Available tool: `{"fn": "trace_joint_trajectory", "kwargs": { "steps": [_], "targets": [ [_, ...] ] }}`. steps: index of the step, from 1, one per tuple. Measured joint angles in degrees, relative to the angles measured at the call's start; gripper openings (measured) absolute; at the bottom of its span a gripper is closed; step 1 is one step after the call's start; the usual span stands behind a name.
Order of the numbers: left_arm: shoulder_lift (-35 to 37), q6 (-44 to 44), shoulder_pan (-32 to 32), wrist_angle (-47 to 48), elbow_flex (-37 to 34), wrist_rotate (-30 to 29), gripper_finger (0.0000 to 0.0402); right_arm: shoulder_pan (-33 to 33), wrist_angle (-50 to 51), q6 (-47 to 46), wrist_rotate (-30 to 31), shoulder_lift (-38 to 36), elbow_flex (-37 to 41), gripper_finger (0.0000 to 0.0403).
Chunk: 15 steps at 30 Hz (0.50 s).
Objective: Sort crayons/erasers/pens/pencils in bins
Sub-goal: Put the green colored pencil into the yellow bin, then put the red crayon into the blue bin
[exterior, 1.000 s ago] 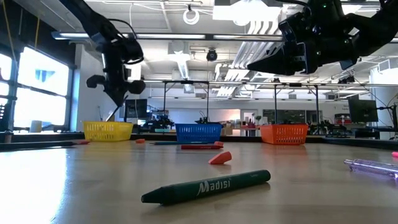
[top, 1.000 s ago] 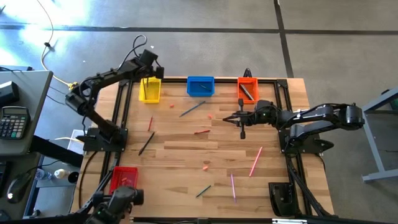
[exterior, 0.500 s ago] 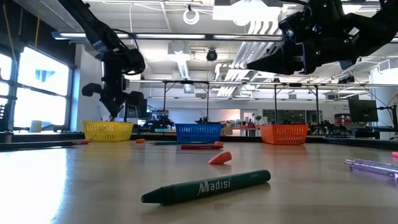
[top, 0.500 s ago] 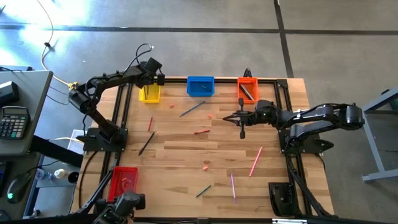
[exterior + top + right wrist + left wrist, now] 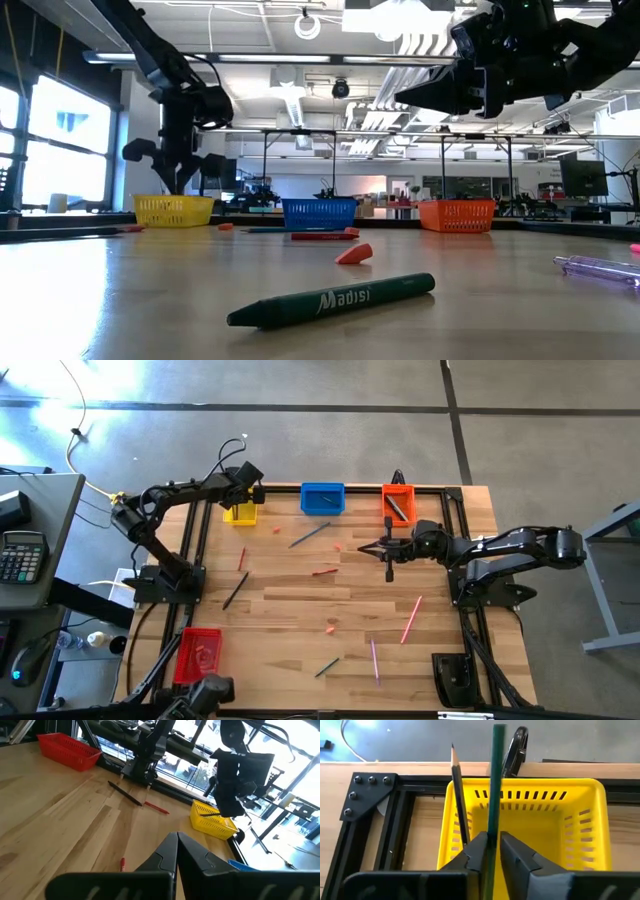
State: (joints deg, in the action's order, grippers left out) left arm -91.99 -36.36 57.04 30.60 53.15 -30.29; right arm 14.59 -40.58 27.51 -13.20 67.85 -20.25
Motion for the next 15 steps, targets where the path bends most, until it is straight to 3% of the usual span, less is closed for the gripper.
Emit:
{"fn": "trace_joint_trajectory", "kwargs": {
  "steps": [9, 15],
  "targets": [
    [3.96, 5.39, -0.69, 0.50, 0.15, -0.97, 0.0113, 0.00, 1.14, -0.38, 0.07, -0.02, 0.00, 0.0000],
    [10.22, 9.94, -5.07, 1.49, 0.15, -2.14, 0.0118, 0.00, 8.90, -3.88, 0.13, -0.02, 0.01, 0.0000]
  ]
}}
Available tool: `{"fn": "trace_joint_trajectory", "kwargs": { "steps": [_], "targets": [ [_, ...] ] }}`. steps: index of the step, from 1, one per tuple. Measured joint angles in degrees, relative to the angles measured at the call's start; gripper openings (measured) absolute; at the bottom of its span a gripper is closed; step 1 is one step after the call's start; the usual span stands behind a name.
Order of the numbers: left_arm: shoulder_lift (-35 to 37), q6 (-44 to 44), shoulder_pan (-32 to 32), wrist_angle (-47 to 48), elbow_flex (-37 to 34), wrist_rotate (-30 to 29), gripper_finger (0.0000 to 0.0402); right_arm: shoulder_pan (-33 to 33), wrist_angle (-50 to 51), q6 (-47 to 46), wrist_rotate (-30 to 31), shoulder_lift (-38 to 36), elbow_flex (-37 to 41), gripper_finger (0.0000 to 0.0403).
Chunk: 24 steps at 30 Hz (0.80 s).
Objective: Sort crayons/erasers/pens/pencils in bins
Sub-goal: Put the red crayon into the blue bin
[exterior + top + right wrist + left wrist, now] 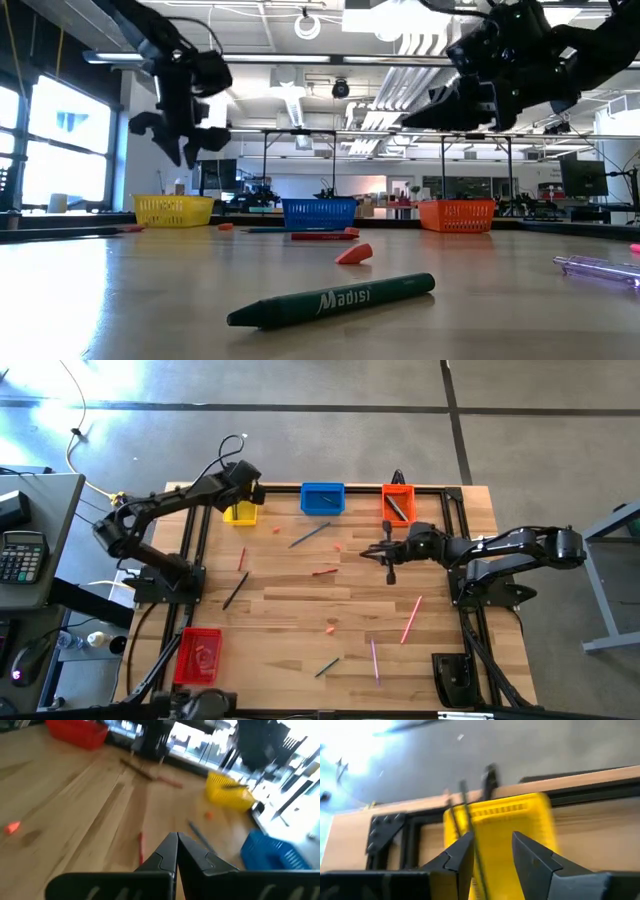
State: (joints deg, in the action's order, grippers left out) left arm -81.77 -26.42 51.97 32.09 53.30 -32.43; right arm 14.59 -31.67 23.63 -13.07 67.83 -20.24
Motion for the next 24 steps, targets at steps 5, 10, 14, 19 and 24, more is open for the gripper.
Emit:
{"fn": "trace_joint_trajectory", "kwargs": {
  "steps": [5, 10, 14, 19, 24],
  "targets": [
    [3.12, 4.42, -8.56, -9.34, -2.01, -0.40, 0.0085, 0.09, 0.14, -4.79, 3.61, 0.00, 1.86, 0.0000],
    [3.49, 8.40, -16.90, -32.06, -9.53, 3.64, 0.0041, 1.79, -0.17, -6.69, 4.18, 0.00, 4.19, 0.0000],
    [2.88, 12.58, -22.42, -51.30, -15.91, 9.54, 0.0008, 3.55, -1.12, -8.73, 4.60, -0.04, 4.27, 0.0000],
    [1.89, 19.34, -27.70, -66.34, -21.20, 16.19, 0.0005, 4.91, 0.88, -11.47, 4.64, -0.04, 4.27, 0.0000],
    [0.33, 21.27, -30.49, -69.22, -22.99, 22.05, 0.0001, 4.96, 3.35, -11.78, 10.85, -0.04, 4.27, 0.0000]
  ]
}}
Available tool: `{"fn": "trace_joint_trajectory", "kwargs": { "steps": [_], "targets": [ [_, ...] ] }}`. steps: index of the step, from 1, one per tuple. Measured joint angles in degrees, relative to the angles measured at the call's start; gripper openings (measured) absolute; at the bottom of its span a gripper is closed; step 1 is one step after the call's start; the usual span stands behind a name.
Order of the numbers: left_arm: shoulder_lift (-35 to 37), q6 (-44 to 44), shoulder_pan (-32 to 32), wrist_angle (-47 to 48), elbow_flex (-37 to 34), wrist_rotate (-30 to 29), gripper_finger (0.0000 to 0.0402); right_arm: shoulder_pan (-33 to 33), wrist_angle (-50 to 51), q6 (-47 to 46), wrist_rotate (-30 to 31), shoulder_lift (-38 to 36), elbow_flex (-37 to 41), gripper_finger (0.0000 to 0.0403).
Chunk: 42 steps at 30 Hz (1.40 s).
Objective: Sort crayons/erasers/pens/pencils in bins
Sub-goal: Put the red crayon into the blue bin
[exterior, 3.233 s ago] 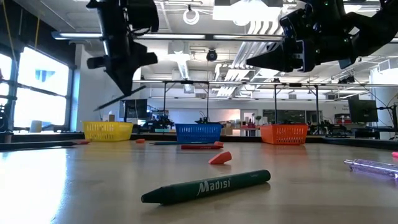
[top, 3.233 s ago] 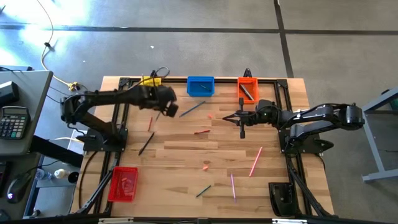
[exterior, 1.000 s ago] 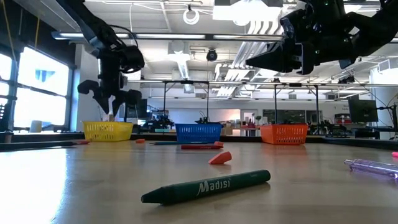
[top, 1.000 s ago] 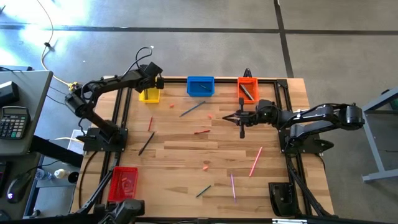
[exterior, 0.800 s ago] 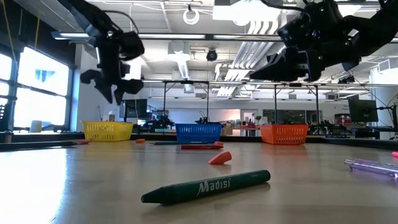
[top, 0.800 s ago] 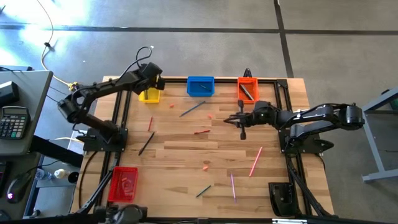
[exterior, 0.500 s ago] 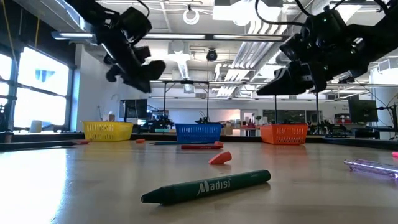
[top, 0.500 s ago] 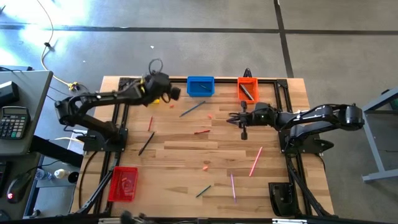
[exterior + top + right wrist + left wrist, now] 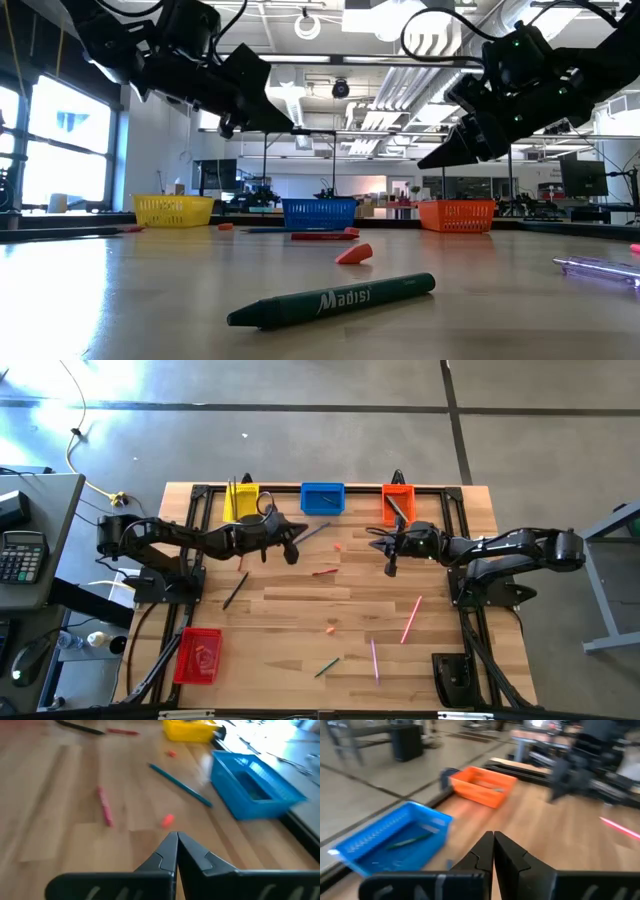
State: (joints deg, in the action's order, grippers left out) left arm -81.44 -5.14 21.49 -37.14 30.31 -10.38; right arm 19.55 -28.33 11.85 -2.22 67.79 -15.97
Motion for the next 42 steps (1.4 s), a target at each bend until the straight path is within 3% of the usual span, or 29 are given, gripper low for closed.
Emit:
{"fn": "trace_joint_trajectory", "kwargs": {
  "steps": [6, 13, 20, 24, 30, 42],
  "targets": [
    [-4.50, 1.34, -2.27, -4.81, -0.60, 9.38, 0.0000, -2.22, 0.05, -4.54, 4.50, 0.00, 0.00, 0.0000],
    [-10.62, 6.20, -4.67, -12.94, -0.53, 16.68, 0.0000, -12.08, 0.80, -9.71, 13.81, 0.00, -4.12, 0.0000],
    [-15.53, 7.30, -5.02, -13.14, -0.55, 22.08, 0.0000, -19.94, 14.00, -14.51, 23.11, 3.23, -15.07, 0.0000],
    [-15.90, 6.74, -5.24, -11.06, -0.55, 20.43, 0.0000, -22.51, 20.41, -14.69, 24.02, 8.41, -23.12, 0.0000],
    [-15.96, 5.07, -5.50, -0.82, -0.55, 17.12, 0.0024, -24.23, 25.32, -12.72, 23.66, 15.00, -31.55, 0.0000],
    [-18.16, 0.97, -8.86, 2.64, -0.47, 10.18, 0.0112, -23.32, 24.87, -10.60, 23.16, 16.96, -32.96, 0.0000]
  ]
}}
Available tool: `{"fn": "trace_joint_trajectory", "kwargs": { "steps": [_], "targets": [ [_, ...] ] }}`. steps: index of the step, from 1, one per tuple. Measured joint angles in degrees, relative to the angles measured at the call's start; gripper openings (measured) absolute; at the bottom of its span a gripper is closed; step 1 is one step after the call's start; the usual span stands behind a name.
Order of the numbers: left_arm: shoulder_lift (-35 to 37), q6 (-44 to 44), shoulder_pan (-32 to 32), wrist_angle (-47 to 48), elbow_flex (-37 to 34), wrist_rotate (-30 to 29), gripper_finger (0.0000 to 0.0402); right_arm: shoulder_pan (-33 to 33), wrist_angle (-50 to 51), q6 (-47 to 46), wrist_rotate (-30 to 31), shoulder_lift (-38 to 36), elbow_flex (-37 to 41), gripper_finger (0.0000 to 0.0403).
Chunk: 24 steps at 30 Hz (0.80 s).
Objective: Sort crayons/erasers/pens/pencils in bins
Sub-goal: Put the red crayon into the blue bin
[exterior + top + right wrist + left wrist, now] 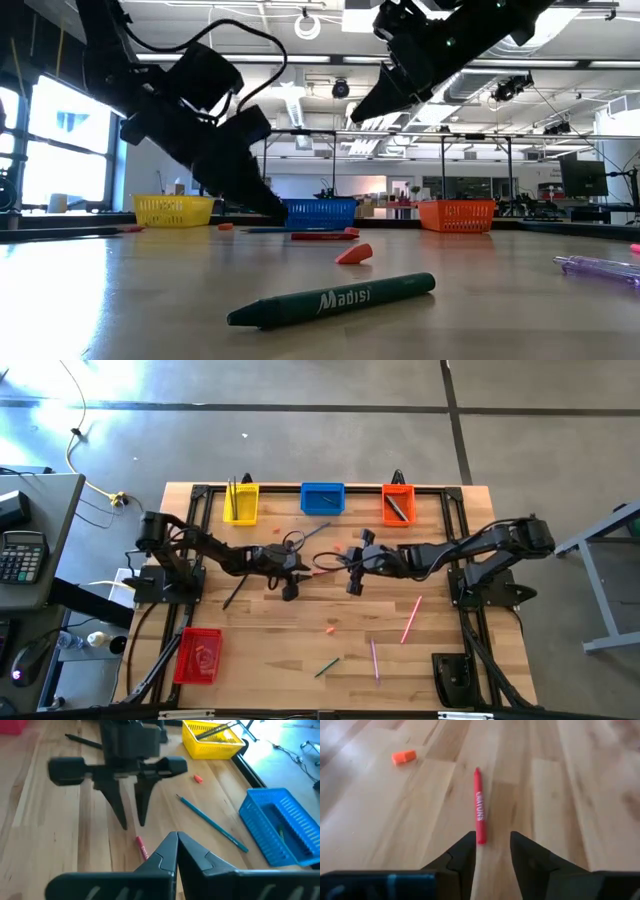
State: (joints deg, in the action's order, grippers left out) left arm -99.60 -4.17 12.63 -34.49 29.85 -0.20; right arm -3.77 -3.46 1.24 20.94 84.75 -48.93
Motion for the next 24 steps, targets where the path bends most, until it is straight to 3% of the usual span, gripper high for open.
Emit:
{"fn": "trace_joint_trajectory", "kwargs": {
  "steps": [8, 14, 24],
  "targets": [
    [-8.05, -0.14, -0.11, -2.71, 3.86, -3.82, 0.0122, 0.00, 0.13, 1.44, -0.07, 0.00, 0.00, 0.0000],
    [-8.99, 1.27, 0.15, -2.80, 4.55, -3.27, 0.0116, 0.00, 0.53, 2.23, -0.08, -0.02, 0.00, 0.0000],
    [-8.93, 3.12, 0.22, -0.20, 4.66, -1.54, 0.0018, 0.02, 0.89, 2.85, -0.10, -0.04, 0.00, 0.0000]
  ]
}}
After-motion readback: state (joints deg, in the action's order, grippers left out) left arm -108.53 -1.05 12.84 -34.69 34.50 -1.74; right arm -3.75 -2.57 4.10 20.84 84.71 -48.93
